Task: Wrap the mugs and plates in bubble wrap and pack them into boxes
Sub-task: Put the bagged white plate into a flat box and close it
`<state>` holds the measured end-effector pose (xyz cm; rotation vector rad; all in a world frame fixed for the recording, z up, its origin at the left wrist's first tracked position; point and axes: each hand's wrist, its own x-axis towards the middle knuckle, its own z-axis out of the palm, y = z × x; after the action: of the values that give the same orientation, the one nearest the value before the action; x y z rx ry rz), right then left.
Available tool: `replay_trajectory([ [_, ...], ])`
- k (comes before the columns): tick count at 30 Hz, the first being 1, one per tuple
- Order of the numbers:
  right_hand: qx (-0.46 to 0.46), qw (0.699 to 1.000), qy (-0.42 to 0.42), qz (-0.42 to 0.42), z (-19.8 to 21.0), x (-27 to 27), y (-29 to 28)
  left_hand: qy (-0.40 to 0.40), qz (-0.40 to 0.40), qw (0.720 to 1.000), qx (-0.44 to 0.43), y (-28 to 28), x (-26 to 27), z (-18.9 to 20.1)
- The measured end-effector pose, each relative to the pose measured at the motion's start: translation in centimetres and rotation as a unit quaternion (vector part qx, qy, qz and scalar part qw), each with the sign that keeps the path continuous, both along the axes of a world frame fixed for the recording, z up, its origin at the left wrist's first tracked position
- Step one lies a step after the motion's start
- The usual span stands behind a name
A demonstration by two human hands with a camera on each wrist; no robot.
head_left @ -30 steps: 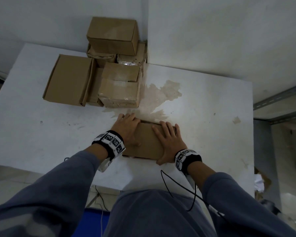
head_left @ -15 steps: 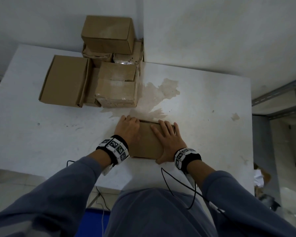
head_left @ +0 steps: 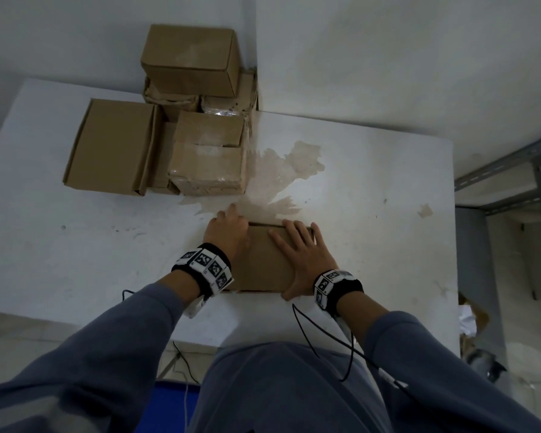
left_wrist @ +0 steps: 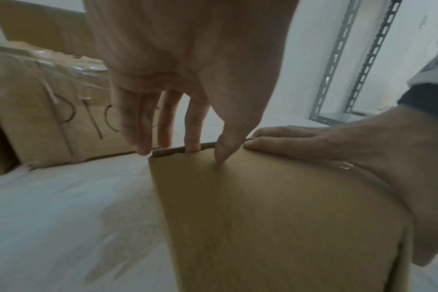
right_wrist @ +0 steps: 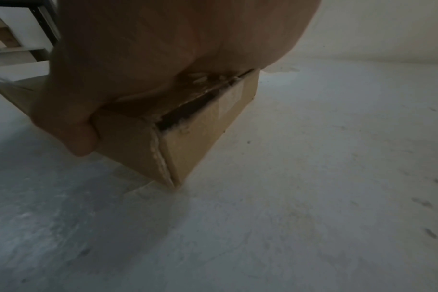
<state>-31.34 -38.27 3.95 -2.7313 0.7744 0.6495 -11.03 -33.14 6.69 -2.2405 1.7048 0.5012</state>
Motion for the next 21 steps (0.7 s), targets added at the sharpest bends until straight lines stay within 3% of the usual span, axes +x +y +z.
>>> replay_trajectory([
  [5, -0.008, 1.0, 0.002, 0.01, 0.1, 0.2, 0.0, 0.121, 0.059, 0.99, -0.034, 0.3, 2.4, 0.0],
  [11, -0.012, 1.0, 0.005, 0.011, 0.0, 0.2, 0.0, 0.188, 0.119, 0.972, -0.075, 0.9, 3.6, 0.3],
  [16, -0.015, 1.0, 0.008, 0.002, -0.1, 0.2, 0.2, 0.243, 0.194, 0.94, -0.141, 2.7, 4.6, -0.4],
  [21, -0.012, 1.0, 0.003, -0.021, -0.2, 0.3, 0.5, 0.276, 0.034, 0.958, -0.073, 7.3, 4.1, -0.9],
])
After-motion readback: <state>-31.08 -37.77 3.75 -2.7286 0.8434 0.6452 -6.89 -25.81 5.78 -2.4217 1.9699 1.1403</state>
